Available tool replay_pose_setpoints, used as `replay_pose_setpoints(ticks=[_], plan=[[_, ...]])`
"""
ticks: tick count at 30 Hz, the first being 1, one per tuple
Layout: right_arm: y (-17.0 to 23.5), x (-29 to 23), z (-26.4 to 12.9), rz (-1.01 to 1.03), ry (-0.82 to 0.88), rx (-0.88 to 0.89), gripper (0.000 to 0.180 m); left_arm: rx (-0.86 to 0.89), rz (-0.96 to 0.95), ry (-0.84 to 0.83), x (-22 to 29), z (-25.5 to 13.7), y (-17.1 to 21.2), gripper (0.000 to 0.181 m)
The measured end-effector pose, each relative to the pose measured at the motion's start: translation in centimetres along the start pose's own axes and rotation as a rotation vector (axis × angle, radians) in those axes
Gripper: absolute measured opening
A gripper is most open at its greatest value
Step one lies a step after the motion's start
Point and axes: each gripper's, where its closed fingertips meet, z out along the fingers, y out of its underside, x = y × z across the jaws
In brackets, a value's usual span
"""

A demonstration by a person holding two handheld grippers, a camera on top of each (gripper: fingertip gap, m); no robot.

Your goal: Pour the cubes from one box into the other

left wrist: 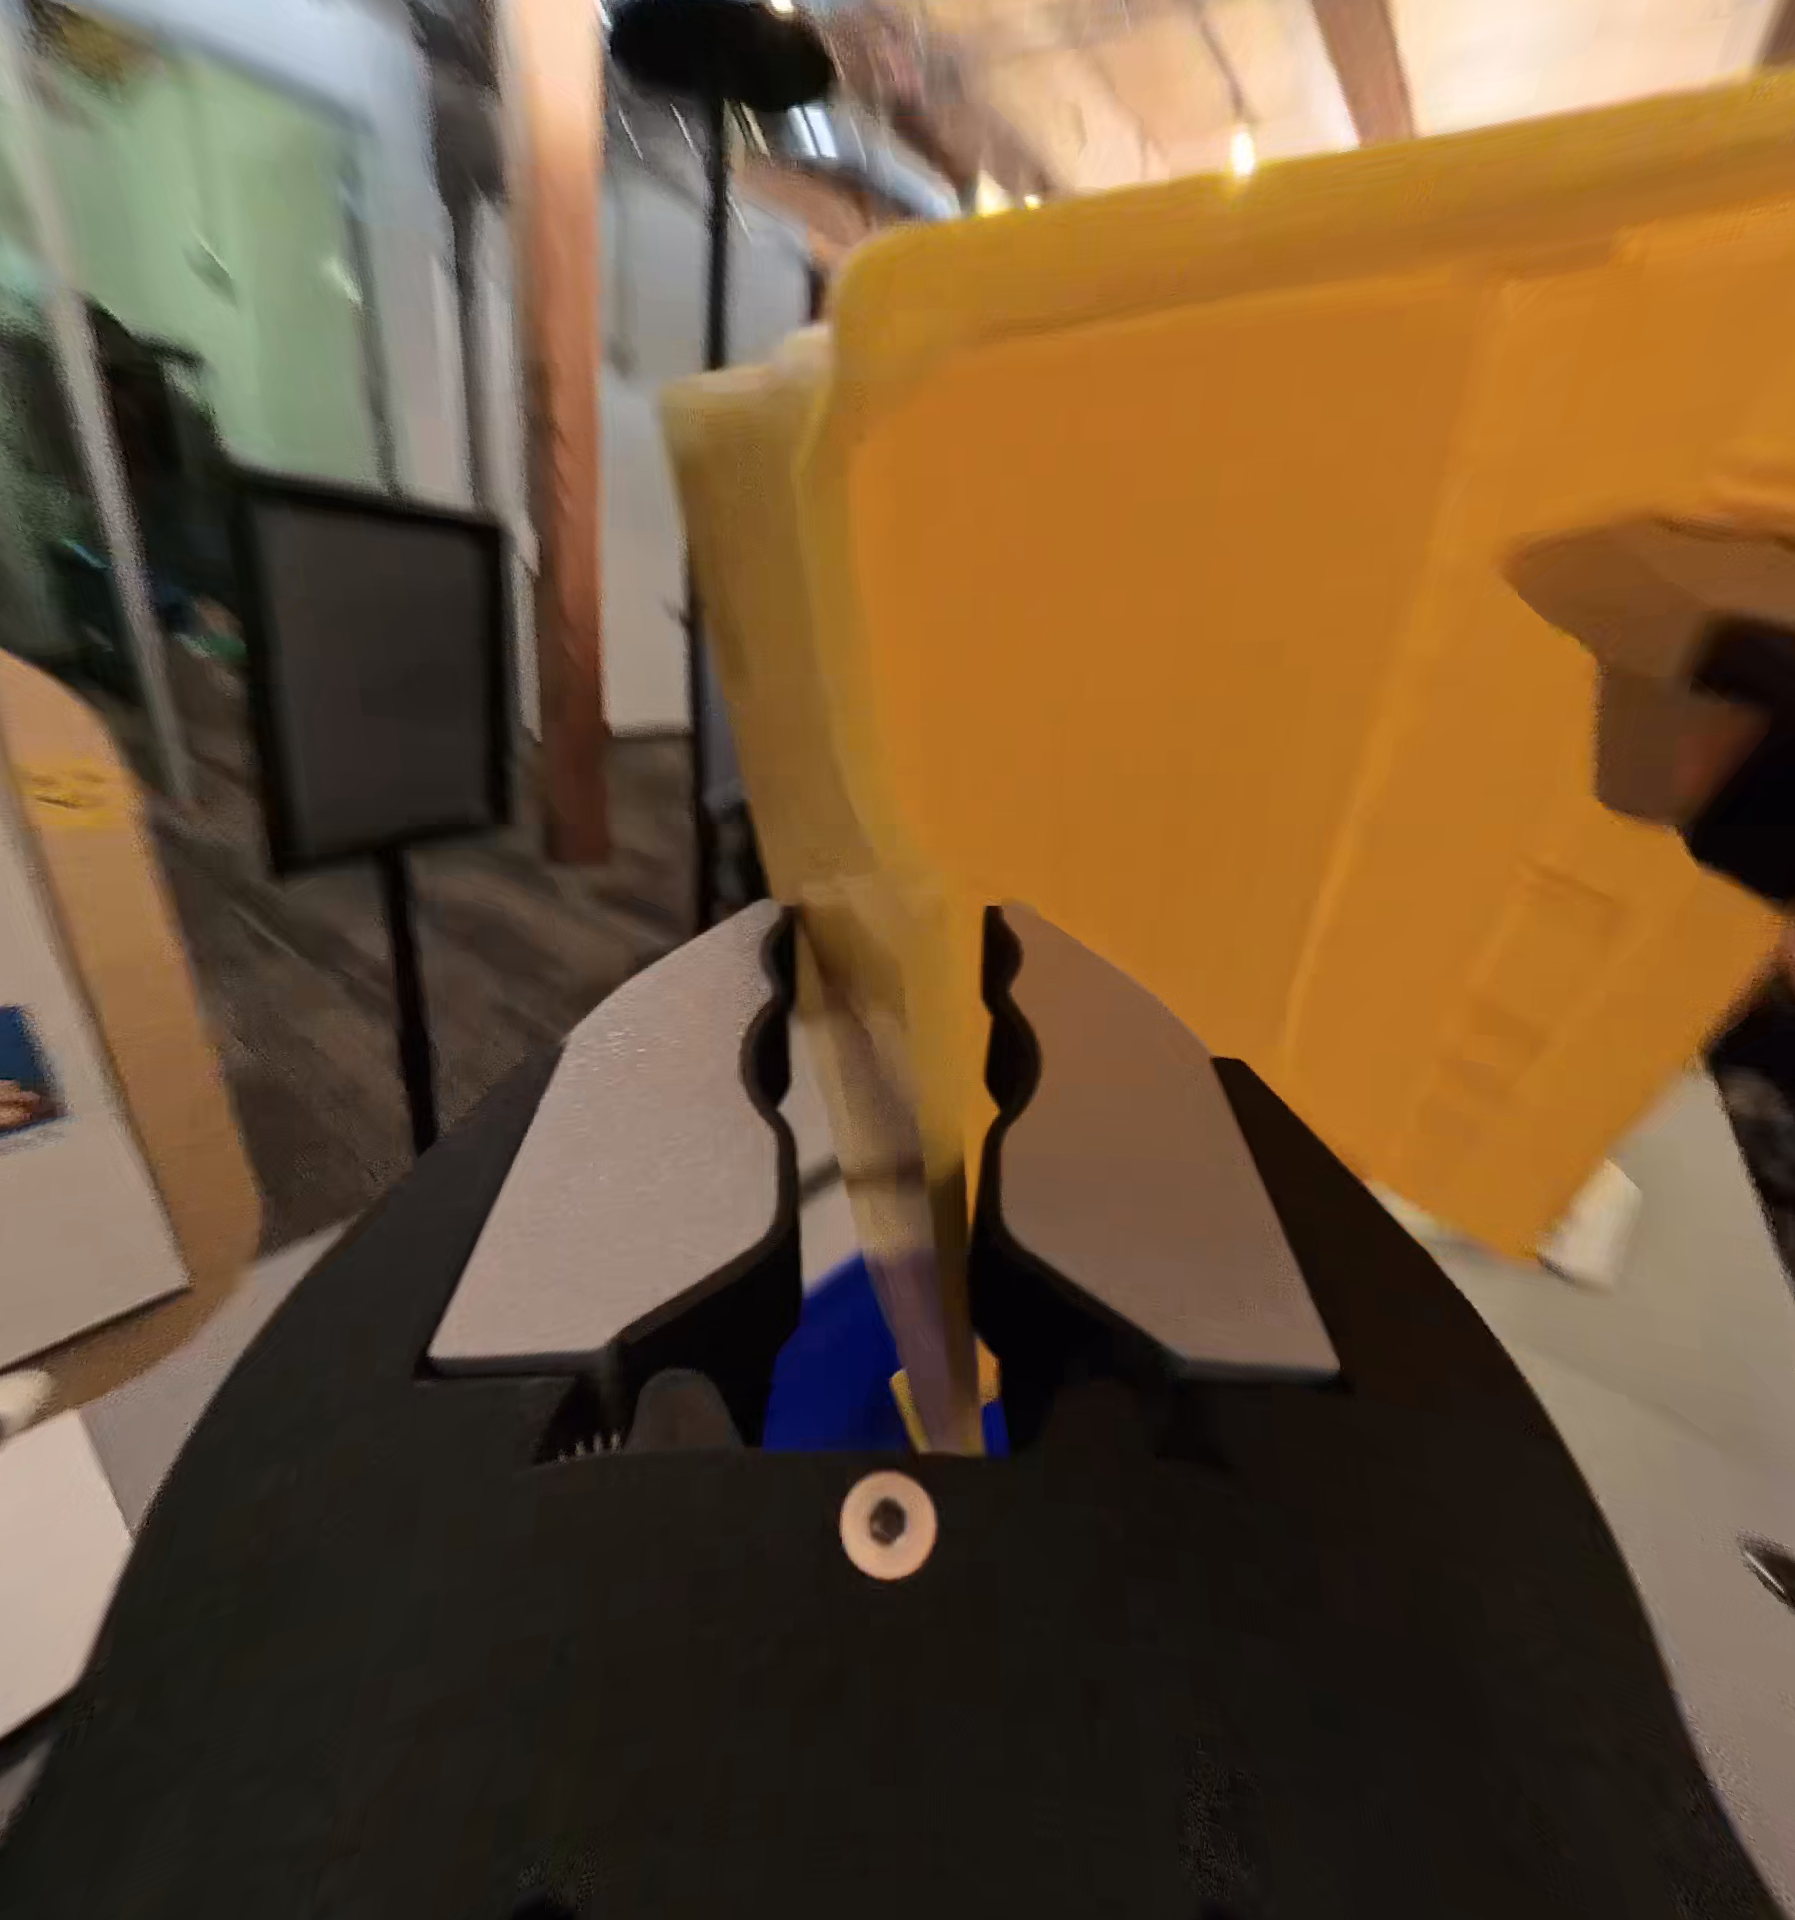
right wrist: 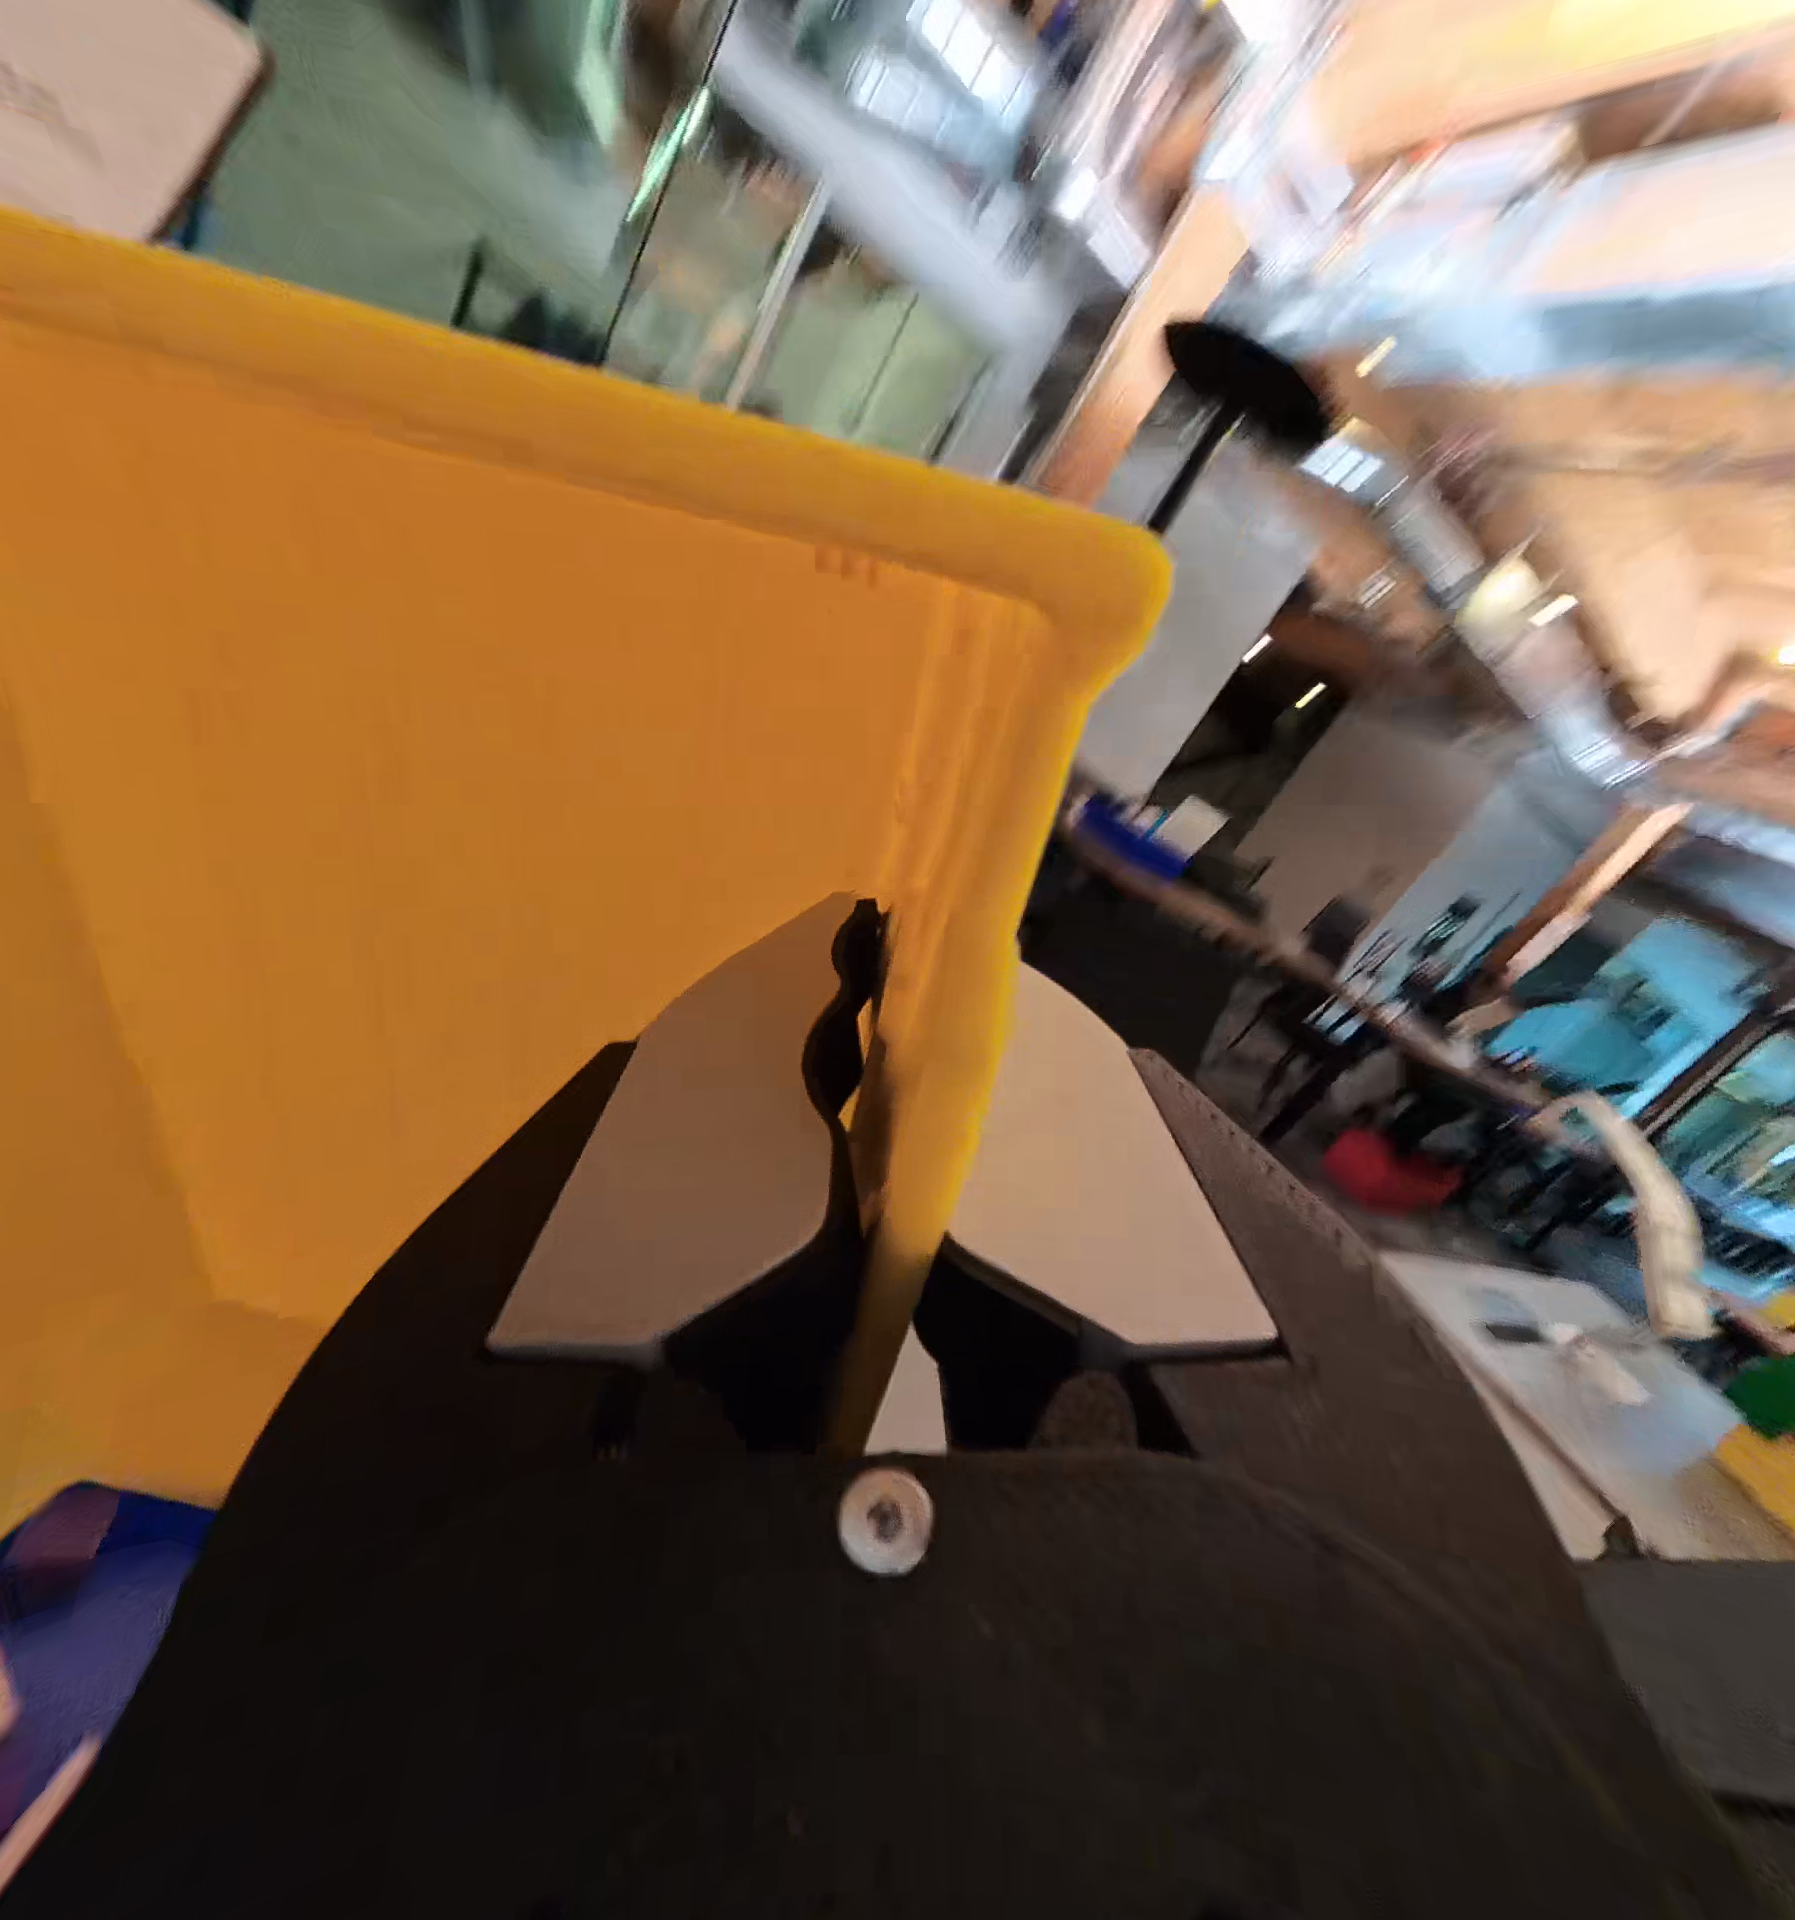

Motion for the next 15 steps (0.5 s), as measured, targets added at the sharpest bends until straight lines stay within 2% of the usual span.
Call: replay_pose_setpoints(ticks=[1, 3, 6, 9, 11, 15], plan=[[0.5, 0.9, 1.5, 0.007, -0.063, -0.103, 0.003, -0.072, -0.009, 0.069, 1.3, 0.3, 0.1, 0.045], [2.9, 3.0, 3.5, -0.028, -0.127, -0.36, 0.003, -0.13, -0.054, 0.142, 2.9, -0.1, -0.7, 0.08], [6.7, 5.7, 4.5, -0.109, -0.201, -0.543, 0.004, -0.195, -0.039, 0.144, 2.7, -2.2, -0.2, 0.08], [11.8, 8.9, 3.9, -0.193, -0.2, -0.746, 0.004, -0.476, 0.016, 0.036, -0.4, -4.0, 6.2, 0.08], [15.0, 10.4, 3.2, -0.226, -0.216, -0.858, 0.005, -0.568, 0.0, -0.023, -2.5, -4.4, 10.2, 0.084], [21.5, 11.2, 1.6, -0.28, -0.278, -1.084, 0.004, -0.77, -0.134, -0.015, -3.3, -6.1, 17.6, 0.084]])
